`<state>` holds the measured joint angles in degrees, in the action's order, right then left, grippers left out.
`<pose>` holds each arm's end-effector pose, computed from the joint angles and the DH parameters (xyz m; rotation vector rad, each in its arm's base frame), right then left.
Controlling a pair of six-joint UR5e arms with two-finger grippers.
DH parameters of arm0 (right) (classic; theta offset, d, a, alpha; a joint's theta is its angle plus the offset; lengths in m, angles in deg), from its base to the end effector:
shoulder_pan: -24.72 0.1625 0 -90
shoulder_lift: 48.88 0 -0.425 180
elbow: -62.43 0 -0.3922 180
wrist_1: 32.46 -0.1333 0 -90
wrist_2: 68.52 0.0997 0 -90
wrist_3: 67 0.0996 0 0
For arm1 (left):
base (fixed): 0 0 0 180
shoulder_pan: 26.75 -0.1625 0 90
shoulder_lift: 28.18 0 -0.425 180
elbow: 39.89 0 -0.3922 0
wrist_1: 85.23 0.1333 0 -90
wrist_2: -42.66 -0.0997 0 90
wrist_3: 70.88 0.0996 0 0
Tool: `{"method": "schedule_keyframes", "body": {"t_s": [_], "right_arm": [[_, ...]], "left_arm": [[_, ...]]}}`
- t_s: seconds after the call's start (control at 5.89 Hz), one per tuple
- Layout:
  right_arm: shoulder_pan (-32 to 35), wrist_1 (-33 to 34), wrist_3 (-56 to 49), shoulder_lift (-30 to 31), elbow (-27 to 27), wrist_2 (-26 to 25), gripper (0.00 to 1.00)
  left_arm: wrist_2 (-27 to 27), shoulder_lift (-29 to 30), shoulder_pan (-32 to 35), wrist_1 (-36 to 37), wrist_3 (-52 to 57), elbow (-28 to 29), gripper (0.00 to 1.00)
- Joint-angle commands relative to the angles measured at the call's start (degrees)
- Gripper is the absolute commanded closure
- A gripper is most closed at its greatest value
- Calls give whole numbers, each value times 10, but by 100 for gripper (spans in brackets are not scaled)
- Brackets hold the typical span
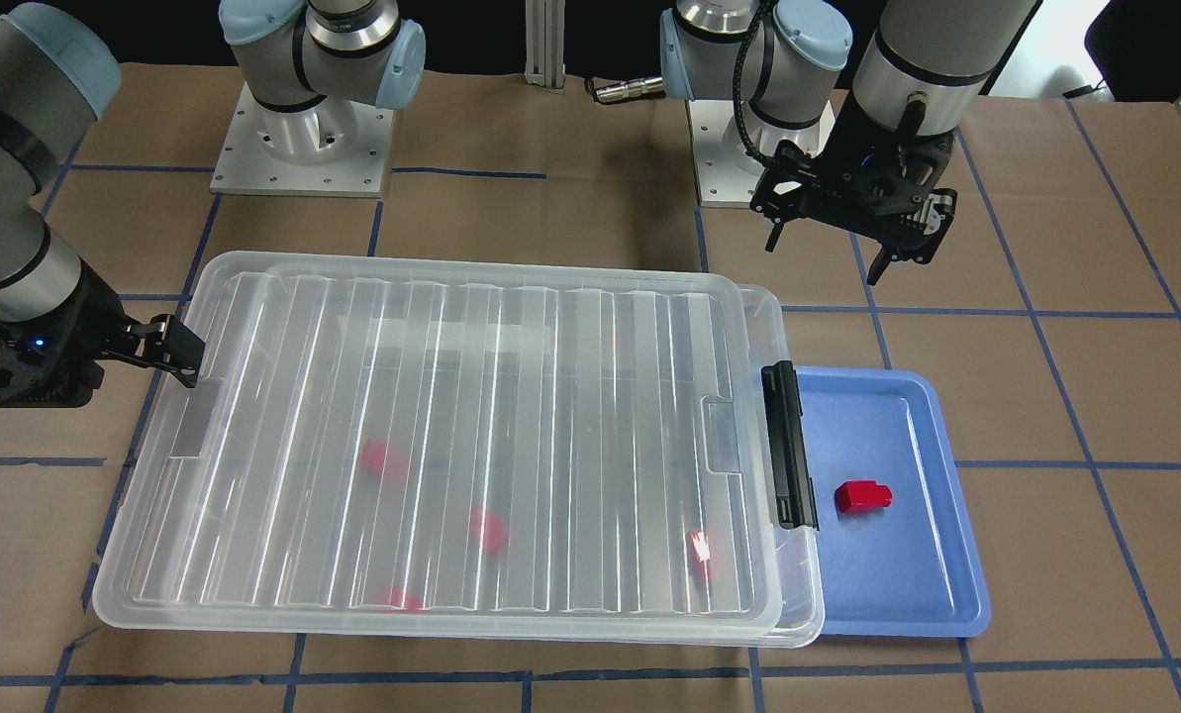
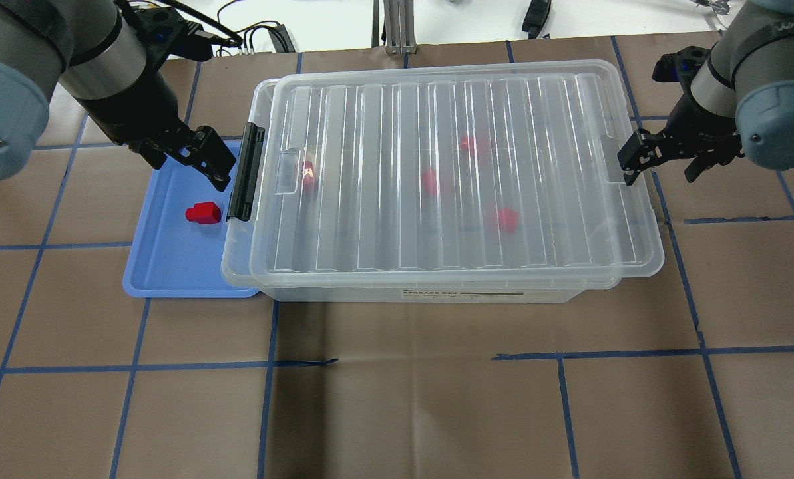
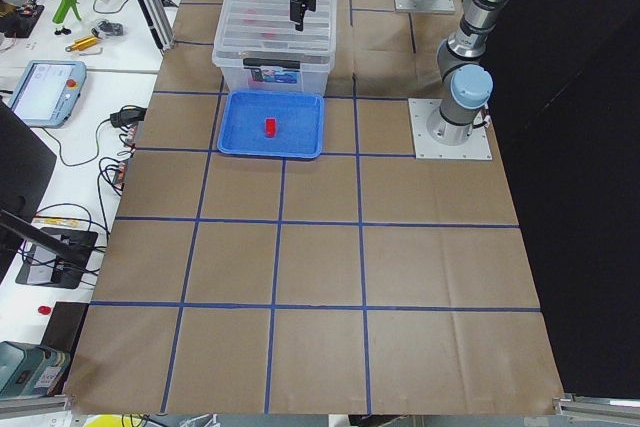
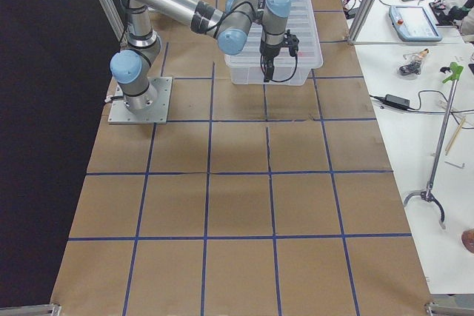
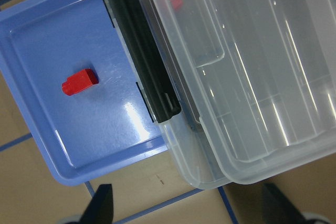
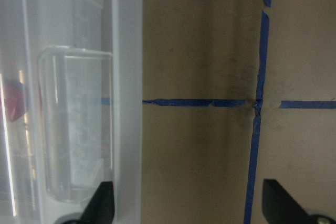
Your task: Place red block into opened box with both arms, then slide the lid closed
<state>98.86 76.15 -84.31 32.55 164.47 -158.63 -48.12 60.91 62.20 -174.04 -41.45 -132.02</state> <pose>-0.0159 -0.5429 0.3417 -0.0397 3.1328 0.0533 -0.1230 -0.4873 0.4795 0.7669 3.0331 0.0064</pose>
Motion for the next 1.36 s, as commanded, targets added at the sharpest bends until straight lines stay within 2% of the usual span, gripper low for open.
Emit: {"method": "schedule_keyframes", "body": {"t_s": [0.0, 0.17, 0.51, 0.68, 1.02, 1.19], "right_arm": [[-35, 0, -64, 0, 5, -1, 0], [-58, 1, -93, 0, 4, -1, 0], [-112, 1, -162, 0, 2, -22, 0], [-129, 1, -164, 0, 0, -41, 0], [-154, 1, -171, 0, -11, -61, 0], [-161, 2, -181, 0, -24, -65, 0]], "left_arm": [[2, 21, -12, 6, 183, 3, 2], [4, 35, -24, 7, 328, 1, 2], [-4, 40, -27, 8, 493, 3, 2], [-2, 41, -54, 11, 582, 4, 2], [-3, 40, -92, 14, 664, 5, 2], [-2, 49, -102, 48, 665, -2, 2]]}}
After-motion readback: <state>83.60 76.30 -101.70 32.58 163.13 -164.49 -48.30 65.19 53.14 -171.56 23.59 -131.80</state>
